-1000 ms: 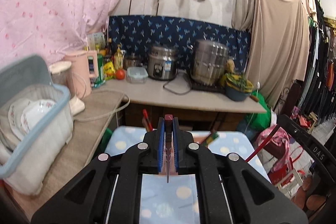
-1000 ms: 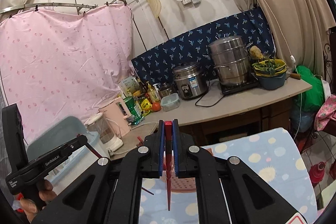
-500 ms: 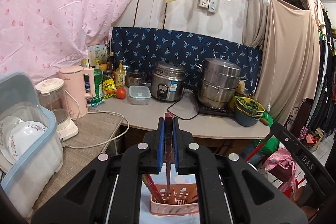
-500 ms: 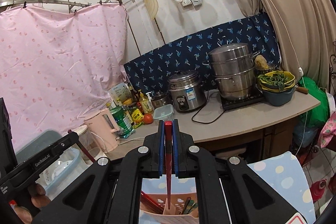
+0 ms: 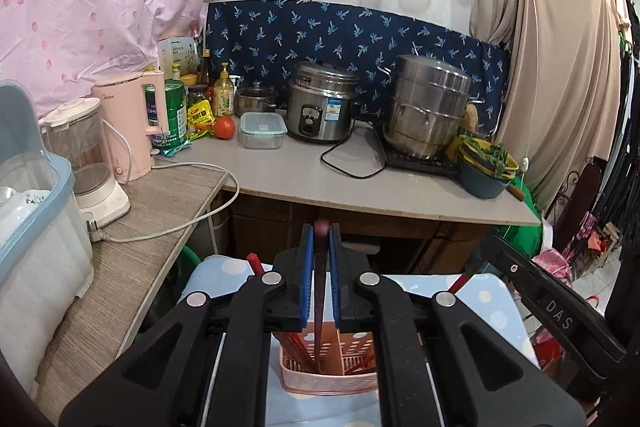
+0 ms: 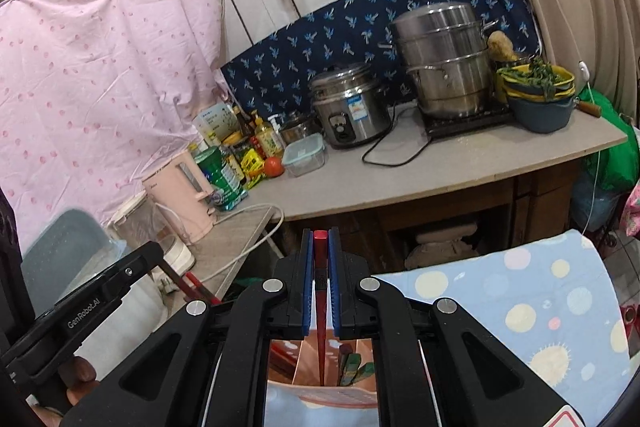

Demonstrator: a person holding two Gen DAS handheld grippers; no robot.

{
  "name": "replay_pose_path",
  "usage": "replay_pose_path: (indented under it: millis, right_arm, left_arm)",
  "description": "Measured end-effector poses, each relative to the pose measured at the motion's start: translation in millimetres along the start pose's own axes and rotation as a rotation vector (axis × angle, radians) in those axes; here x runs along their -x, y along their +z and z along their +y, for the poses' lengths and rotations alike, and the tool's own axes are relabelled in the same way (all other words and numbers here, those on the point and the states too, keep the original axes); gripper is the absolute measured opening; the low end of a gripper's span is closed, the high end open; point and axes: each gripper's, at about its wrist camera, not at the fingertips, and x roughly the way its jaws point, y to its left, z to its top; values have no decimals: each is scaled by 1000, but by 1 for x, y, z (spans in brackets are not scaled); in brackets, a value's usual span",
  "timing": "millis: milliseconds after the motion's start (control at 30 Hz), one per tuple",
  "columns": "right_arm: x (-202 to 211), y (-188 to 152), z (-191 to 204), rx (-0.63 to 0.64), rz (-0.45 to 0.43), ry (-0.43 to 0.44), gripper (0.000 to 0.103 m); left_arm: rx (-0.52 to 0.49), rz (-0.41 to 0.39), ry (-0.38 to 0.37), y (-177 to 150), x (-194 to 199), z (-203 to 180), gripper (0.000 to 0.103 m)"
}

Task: Organize utensils
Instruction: 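Open both tools to drop the red chopsticks into the basket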

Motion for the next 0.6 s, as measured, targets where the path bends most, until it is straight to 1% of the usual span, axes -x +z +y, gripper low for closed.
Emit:
replay_pose_path:
  millis: [33, 100, 200, 233, 267, 500, 600]
  right_arm:
    - [-1, -2, -1, 0, 2, 0, 8]
    - [-1, -6, -1, -4, 7, 3, 14]
    - [2, -9, -2, -6, 5, 4, 14]
    - [5, -9, -2, -6, 2, 2, 17]
    - [6, -9, -2, -6, 0, 3, 18]
    - [21, -8, 2, 2, -13, 5, 20]
    - [31, -9, 4, 7, -21, 7, 24]
  left_arm:
    - [-8, 6, 14, -3, -2, -1, 9]
    - [-10, 23, 13, -7, -6, -1, 14]
    - [-4, 28, 23, -12, -6, 1, 26]
    - [-2, 28, 25, -13, -5, 1, 31]
    - [-2, 27, 27, -14, -3, 1, 33]
    - [-23, 20, 34, -17, 8, -5, 34]
    - [-34, 15, 36, -18, 15, -8, 35]
